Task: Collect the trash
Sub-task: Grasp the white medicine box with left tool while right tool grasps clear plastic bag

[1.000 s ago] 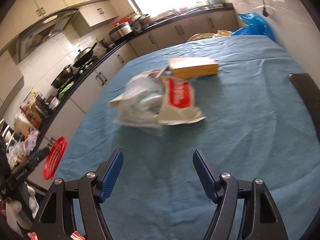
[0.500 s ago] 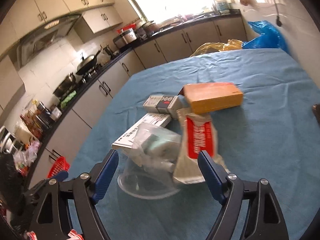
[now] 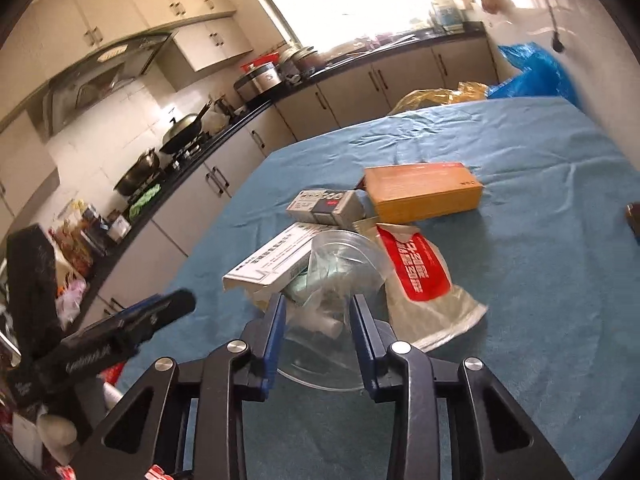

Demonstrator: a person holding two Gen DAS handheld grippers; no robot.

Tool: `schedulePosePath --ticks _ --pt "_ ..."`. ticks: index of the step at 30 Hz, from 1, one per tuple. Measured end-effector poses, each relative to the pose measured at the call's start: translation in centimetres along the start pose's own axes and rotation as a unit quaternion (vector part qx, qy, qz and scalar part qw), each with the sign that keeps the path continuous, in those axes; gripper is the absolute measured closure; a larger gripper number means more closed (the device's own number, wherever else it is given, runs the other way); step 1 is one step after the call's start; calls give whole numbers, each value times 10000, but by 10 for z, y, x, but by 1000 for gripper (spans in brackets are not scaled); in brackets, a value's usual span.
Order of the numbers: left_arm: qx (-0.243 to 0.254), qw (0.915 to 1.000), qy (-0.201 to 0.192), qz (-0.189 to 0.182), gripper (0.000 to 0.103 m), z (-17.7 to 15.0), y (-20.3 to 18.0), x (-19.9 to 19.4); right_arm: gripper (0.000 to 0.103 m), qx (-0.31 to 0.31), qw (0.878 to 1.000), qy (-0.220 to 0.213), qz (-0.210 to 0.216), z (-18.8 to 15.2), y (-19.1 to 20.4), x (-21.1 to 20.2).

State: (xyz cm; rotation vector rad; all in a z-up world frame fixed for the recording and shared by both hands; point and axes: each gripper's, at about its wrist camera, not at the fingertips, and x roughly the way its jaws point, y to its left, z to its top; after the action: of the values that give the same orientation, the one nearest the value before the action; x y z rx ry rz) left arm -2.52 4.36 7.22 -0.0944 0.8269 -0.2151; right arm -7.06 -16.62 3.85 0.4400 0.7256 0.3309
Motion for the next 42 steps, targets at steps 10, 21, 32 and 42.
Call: schedulePosePath --ticks 10,21,32,42 --pt "213 9941 1002 -345 26 47 -38 79 68 493 9986 -184 11 3 -26 -16" --pt "156 9895 1363 -448 52 42 -48 106 68 777 9963 -364 -111 5 -37 -26" --pt "-231 9972 399 -591 52 26 -13 16 68 485 9973 -499 -243 1 -25 -24" --pt "-169 9996 -185 -100 52 -35 27 -62 68 -300 9966 -494 -589 -9 10 -17"
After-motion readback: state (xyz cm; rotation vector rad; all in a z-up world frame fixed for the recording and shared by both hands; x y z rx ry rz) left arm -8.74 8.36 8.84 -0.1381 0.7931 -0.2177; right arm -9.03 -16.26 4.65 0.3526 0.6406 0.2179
